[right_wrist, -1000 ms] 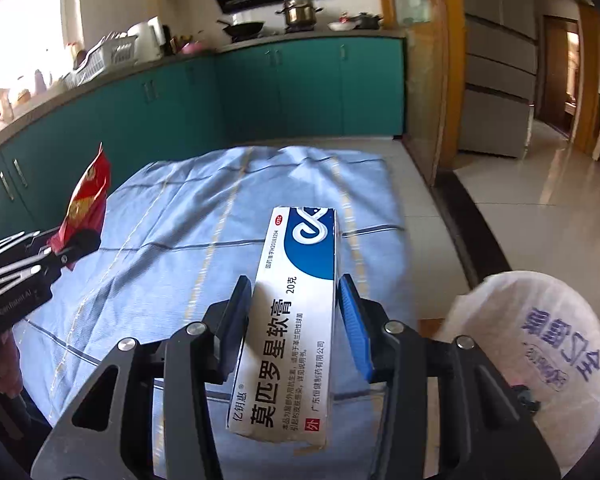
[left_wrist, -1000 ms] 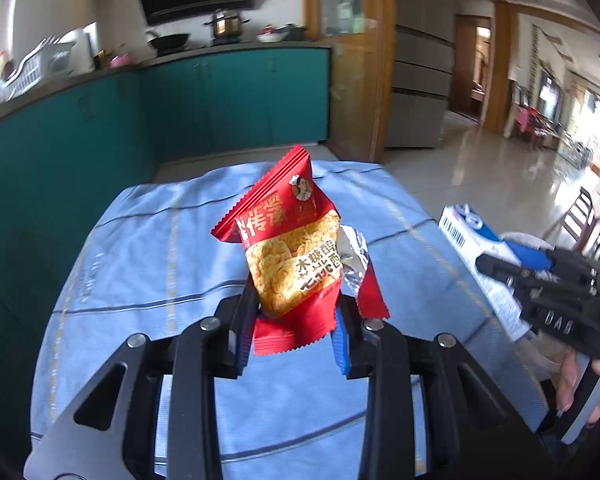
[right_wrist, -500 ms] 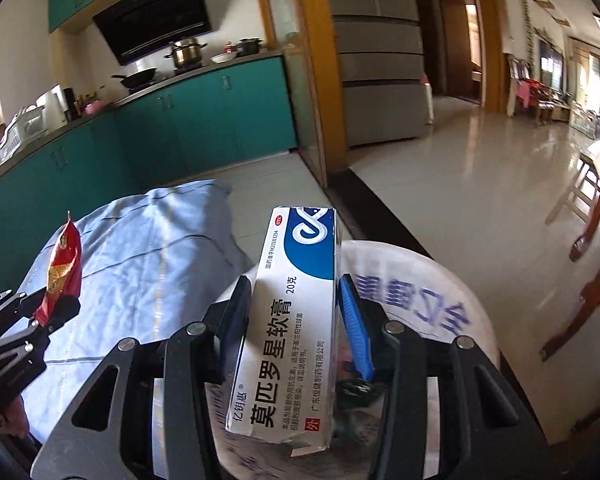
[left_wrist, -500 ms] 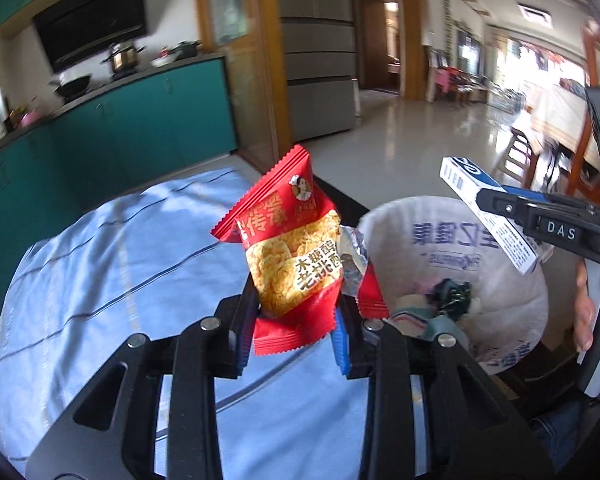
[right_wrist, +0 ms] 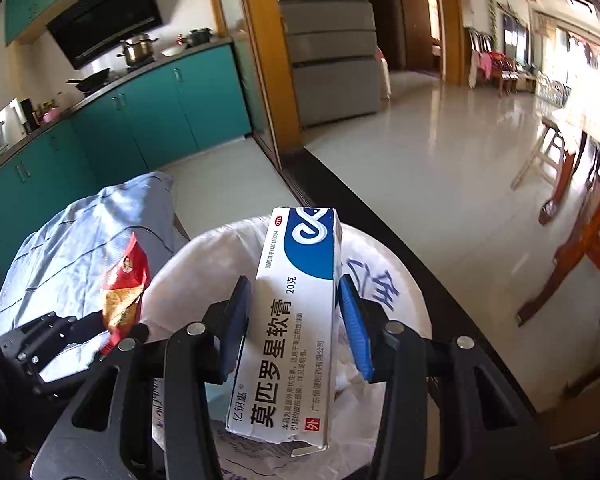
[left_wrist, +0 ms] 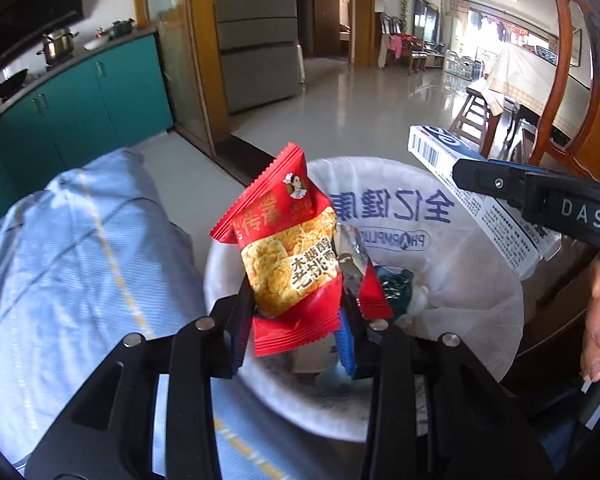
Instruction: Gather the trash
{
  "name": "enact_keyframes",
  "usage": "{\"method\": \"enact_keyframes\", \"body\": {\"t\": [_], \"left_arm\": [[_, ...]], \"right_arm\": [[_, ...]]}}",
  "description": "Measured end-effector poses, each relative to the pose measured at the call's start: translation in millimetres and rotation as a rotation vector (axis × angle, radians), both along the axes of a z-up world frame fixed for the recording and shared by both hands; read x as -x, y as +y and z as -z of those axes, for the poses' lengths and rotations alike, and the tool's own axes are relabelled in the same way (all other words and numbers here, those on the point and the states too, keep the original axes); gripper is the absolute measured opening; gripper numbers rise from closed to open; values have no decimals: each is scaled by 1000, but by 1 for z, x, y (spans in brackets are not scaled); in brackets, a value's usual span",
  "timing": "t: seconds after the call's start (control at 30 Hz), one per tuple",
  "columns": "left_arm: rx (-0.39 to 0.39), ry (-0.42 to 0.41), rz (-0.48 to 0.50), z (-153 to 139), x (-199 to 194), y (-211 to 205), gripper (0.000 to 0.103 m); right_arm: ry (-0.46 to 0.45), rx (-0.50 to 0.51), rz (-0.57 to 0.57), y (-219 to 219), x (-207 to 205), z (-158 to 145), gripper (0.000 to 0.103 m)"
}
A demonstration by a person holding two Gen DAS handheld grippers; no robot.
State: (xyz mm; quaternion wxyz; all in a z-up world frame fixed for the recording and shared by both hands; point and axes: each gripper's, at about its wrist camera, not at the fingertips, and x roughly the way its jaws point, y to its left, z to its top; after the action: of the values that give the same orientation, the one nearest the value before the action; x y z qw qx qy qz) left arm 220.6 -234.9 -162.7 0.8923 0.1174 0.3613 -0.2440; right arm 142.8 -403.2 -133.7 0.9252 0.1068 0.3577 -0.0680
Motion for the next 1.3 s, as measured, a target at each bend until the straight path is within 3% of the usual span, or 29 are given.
{"method": "enact_keyframes", "body": {"t": [0.07,0.1,0.17,0.27,0.43,0.53,0.67,0.7,0.87,1.1,1.3], "left_arm": [[8,10,17,5,-2,-6,44],[7,5,21,6,-1,-8,57],[5,-20,21,3,4,-10,65],[5,-45,13,-4,7,-6,67],[6,-112,-84,-26,18,27,78],[2,-163,-154,-46,35,54,88],[17,-244,-277,-84,80,102,99],[23,-247,-306,-91,89,112,99],[60,-266,-434,-117,151,158,99],[46,-371,-461,-148,220,190,100],[20,-381,-458,-159,249,204,100]], "right_arm": [[9,-2,4,-2,1,2,45],[10,-6,6,-3,1,2,46],[7,-14,12,-6,2,2,47],[-13,-17,18,-7,5,-1,58],[-99,-35,37,-9,18,-11,71],[-184,6,51,-4,36,-23,80],[-261,66,52,20,79,-40,94],[-282,49,36,29,96,-46,99],[-354,59,-15,72,163,-72,100],[-382,176,-92,118,211,-95,99],[-367,191,-130,142,230,-102,100]]}}
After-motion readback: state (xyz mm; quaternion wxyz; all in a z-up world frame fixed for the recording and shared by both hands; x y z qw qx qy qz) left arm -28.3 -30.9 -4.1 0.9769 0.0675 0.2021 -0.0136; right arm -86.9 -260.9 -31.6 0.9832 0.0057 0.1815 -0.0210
